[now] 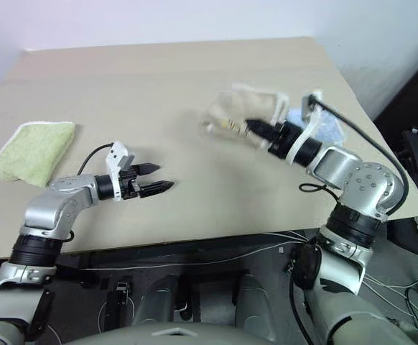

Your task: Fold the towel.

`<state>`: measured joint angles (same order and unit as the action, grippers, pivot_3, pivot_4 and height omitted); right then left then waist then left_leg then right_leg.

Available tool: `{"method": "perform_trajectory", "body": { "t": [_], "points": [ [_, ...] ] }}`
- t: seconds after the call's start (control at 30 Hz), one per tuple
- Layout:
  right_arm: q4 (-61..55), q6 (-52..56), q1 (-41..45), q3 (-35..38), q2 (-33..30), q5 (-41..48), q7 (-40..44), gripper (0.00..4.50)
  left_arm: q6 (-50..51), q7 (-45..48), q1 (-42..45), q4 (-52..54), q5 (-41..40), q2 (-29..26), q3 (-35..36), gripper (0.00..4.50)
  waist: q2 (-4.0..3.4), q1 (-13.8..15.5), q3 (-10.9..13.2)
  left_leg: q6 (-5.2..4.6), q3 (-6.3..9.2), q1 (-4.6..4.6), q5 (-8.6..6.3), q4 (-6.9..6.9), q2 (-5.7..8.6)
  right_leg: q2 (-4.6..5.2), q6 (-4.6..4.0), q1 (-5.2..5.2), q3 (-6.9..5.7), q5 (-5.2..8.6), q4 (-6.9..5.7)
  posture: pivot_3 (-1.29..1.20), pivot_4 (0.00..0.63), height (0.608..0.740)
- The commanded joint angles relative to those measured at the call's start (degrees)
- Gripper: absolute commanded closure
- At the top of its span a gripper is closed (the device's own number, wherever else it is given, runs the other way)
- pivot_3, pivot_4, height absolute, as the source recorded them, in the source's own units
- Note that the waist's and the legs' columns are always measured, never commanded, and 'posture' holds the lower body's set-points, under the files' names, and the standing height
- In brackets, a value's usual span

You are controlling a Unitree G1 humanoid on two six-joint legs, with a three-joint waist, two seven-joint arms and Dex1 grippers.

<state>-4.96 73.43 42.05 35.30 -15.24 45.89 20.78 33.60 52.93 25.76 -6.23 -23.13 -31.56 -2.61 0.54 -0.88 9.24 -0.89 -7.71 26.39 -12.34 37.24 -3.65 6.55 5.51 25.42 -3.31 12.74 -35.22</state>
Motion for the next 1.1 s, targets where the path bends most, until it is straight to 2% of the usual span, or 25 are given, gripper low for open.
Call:
{"method": "perform_trajectory", "body": {
  "t": [0.03,0.2,0.33,0.6,0.73,0.87,1.0,1.1],
  "points": [
    [-0.29,-8.14,1.87,-0.94,-0.43,-2.31,-3.7,4.48,-2.01,1.06,2.3,-1.85,0.64,0.5,0.0,0.0,0.0,-0.02,0.0,0.0,0.0,0.0,0.0,-0.01,0.01,-0.01,0.01,0.0,0.0,0.0,0.0,0.0,0.15,0.74],
    [8.98,-21.85,6.21,2.07,0.07,-6.6,-12.44,4.48,-3.58,1.31,2.5,-3.25,1.73,0.86,-0.39,0.0,-0.01,-0.18,0.01,-0.01,-0.03,-0.01,0.01,-0.01,0.03,-0.01,0.12,-0.01,0.0,-0.06,-0.01,0.0,0.15,0.74],
    [13.98,-29.47,7.2,2.93,-0.52,-8.09,-15.85,4.48,-3.88,0.94,1.57,-2.59,2.07,1.27,-0.45,0.0,-0.01,-0.12,0.01,0.0,-0.01,0.0,0.02,-0.03,0.03,-0.03,0.14,-0.01,-0.01,-0.05,-0.01,0.0,0.15,0.74],
    [19.79,-39.82,4.02,5.03,1.5,-8.46,-22.45,4.48,-5.11,0.14,-1.15,-1.28,2.49,1.19,0.36,0.0,-0.03,-0.26,0.02,0.0,-0.02,-0.02,0.03,-0.04,0.02,-0.03,0.16,-0.03,0.0,-0.06,-0.03,0.0,0.15,0.74],
    [18.41,-42.01,2.45,7.24,4.53,-6.01,-27.85,4.48,-6.28,0.11,-2.45,-1.53,2.61,1.24,0.69,0.0,-0.05,-0.39,0.02,0.01,-0.03,-0.06,0.03,-0.05,0.02,-0.03,0.16,-0.05,0.0,-0.06,-0.04,0.0,0.15,0.74],
    [12.31,-42.02,0.69,8.47,9.8,-1.02,-34.08,4.48,-7.83,0.06,-2.55,-3.41,2.75,1.56,1.12,0.0,-0.14,-0.57,0.02,0.04,-0.02,-0.09,0.05,-0.06,-0.02,-0.07,0.16,-0.05,0.01,-0.06,-0.08,0.0,0.15,0.74],
    [6.46,-41.41,-0.83,6.84,13.55,2.61,-38.49,4.48,-9.47,-0.23,-1.49,-5.99,3.2,2.33,1.07,0.0,-0.19,-0.51,0.03,0.07,0.0,-0.11,0.07,-0.04,-0.03,-0.07,0.16,-0.06,0.01,-0.06,-0.15,0.0,0.15,0.74],
    [5.26,-41.52,-1.52,5.86,14.1,3.49,-40.41,4.48,-10.59,-0.37,-0.94,-7.5,3.64,2.95,0.91,0.0,-0.19,-0.38,0.03,0.07,0.01,-0.16,0.07,-0.02,-0.03,-0.07,0.15,-0.12,0.01,-0.06,-0.15,0.0,0.15,0.74]
  ]
}}
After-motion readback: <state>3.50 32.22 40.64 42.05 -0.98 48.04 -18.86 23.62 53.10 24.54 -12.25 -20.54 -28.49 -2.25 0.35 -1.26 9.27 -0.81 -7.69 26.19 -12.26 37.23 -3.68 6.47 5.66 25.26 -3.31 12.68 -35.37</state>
